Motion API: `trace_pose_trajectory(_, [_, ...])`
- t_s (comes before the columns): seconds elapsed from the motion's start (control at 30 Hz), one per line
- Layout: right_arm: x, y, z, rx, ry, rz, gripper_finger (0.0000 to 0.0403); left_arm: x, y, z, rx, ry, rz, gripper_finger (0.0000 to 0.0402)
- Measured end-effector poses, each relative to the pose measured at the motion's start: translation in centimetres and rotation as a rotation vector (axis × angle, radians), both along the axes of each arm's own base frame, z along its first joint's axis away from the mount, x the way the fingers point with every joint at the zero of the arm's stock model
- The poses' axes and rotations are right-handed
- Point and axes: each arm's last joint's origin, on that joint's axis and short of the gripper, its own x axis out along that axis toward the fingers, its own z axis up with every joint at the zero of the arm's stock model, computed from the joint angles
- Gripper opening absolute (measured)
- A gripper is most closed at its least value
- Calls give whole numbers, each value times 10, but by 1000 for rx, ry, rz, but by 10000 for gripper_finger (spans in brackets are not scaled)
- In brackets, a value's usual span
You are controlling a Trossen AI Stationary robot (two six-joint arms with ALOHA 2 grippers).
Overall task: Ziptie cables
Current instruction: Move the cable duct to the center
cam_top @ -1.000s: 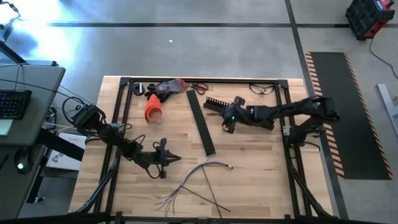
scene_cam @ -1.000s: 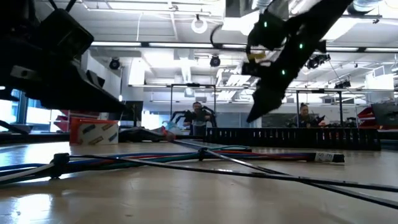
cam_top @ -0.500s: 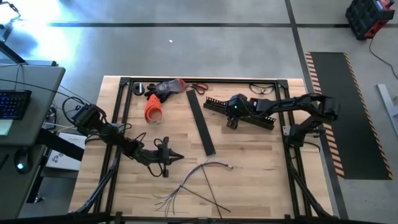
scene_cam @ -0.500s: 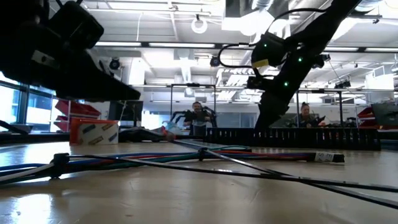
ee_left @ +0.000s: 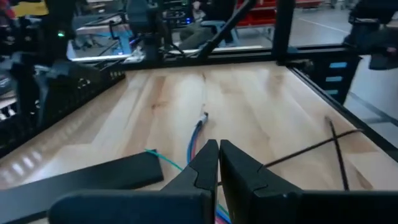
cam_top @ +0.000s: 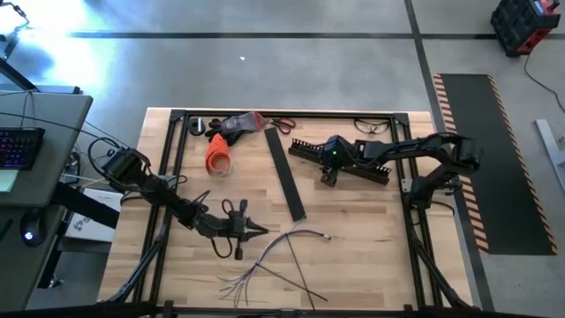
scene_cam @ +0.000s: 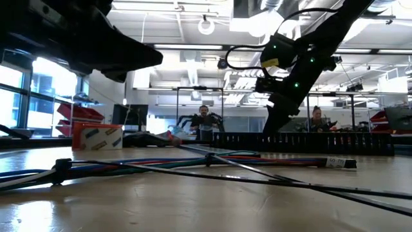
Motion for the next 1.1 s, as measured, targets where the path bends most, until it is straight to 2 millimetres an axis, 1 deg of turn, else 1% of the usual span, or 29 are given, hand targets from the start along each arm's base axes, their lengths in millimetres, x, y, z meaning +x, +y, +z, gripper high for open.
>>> trace_pose_trajectory(0.1, [0, 0, 0, 2, 4, -4, 195, 1, -1, 1, 12, -1, -13, 0])
trace_pose_trajectory(0.2, [-2, 0, -1, 9, 16, -44, 193, 2, -1, 2, 21, -5, -11, 0])
trace_pose_trajectory(0.3, [-5, 0, -3, 3, 58, -70, 176, 2, 0, 3, 12, -20, -10, 0])
trace_pose_trajectory(0.4, [-10, -1, -5, -12, 105, -118, 135, 1, -4, 13, -25, -103, -23, 0])
trace_pose_trajectory(0.47, [-11, -2, -5, -11, 116, -120, 96, -1, -8, 20, -18, -148, -30, 0])
trace_pose_trajectory(0.57, [-11, -1, -5, -7, 115, -125, 27, -6, -12, 28, 6, -182, -6, 0])
trace_pose_trajectory(0.6, [-10, -1, -6, -2, 114, -124, 14, -9, -13, 31, 6, -192, 12, 0])
trace_pose_trajectory(0.7, [-10, -1, -7, 4, 114, -149, 8, -17, -17, 44, -5, -225, 63, 0])
trace_pose_trajectory(0.83, [-6, 5, -4, -11, 101, -160, 2, -33, -21, 62, -6, -236, 139, 0])
trace_pose_trajectory(0.97, [9, 17, 11, -36, 60, -105, 1, -48, -22, 72, -21, -187, 171, 0])
trace_pose_trajectory(1.1, [28, 29, 35, -104, 23, -43, 1, -59, -20, 76, -33, -144, 218, 0])
